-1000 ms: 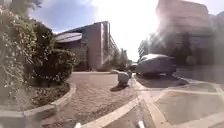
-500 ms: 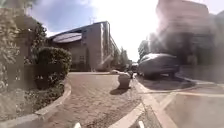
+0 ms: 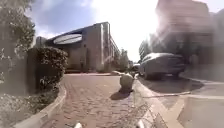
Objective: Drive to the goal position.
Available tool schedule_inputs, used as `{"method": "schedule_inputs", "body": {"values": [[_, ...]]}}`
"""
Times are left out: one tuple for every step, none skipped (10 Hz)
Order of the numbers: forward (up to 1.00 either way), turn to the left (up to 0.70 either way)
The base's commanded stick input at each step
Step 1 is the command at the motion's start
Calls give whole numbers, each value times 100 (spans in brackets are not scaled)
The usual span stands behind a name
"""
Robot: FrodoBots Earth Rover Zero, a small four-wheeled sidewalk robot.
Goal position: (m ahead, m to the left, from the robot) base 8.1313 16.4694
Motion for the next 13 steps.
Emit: {"method": "schedule_inputs", "body": {"values": [[70, 14], [70, 14], [70, 14], [70, 14], [70, 14], [70, 14], [70, 14], [70, 14], [70, 14], [70, 14], [70, 14], [70, 14], [70, 14]]}}
